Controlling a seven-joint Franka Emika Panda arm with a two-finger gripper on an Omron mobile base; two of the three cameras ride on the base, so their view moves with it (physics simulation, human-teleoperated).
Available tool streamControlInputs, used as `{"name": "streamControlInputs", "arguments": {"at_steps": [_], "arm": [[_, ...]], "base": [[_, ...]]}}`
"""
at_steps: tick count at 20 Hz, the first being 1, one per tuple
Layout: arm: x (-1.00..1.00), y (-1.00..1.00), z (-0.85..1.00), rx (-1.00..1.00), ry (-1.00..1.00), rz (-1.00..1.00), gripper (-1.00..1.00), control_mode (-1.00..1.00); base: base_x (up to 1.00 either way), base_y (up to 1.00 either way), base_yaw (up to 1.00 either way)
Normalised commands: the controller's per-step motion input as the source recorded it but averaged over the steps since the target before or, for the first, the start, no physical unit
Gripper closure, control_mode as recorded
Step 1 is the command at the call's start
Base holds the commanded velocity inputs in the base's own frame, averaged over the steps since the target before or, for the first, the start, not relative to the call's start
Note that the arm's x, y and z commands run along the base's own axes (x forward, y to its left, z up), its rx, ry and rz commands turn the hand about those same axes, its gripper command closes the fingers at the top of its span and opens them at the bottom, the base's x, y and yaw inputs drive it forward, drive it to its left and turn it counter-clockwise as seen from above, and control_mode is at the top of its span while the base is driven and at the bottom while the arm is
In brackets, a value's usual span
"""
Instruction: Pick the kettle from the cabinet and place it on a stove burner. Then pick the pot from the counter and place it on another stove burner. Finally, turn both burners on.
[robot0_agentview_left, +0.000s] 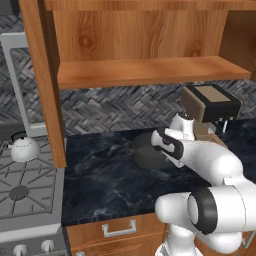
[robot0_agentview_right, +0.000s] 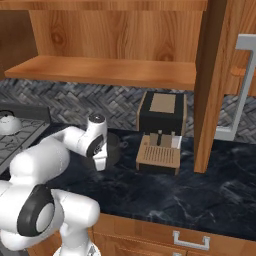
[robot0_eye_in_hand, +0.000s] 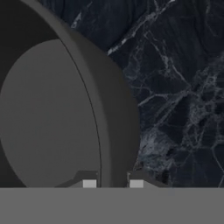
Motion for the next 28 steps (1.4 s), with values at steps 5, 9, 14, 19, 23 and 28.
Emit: {"name": "streamControlInputs", "arguments": {"at_steps": [5,9,14,19,23,28], "arm": [[-0.39,0.0,0.36,0.0,0.11,-0.03,1.0,-1.0],[-0.38,0.0,0.36,0.0,0.06,-0.04,1.0,-1.0],[-0.4,0.0,0.33,0.0,0.0,-0.03,1.0,-1.0],[-0.47,0.0,0.28,0.0,-0.03,-0.03,1.0,-1.0],[-0.49,0.0,0.36,0.0,-0.05,-0.04,1.0,-1.0],[-0.48,0.0,0.45,0.0,-0.01,-0.05,1.0,-1.0]], "base": [[0.0,0.0,0.0],[0.0,0.0,0.0],[0.0,0.0,0.0],[0.0,0.0,0.0],[0.0,0.0,0.0],[0.0,0.0,0.0]]}}
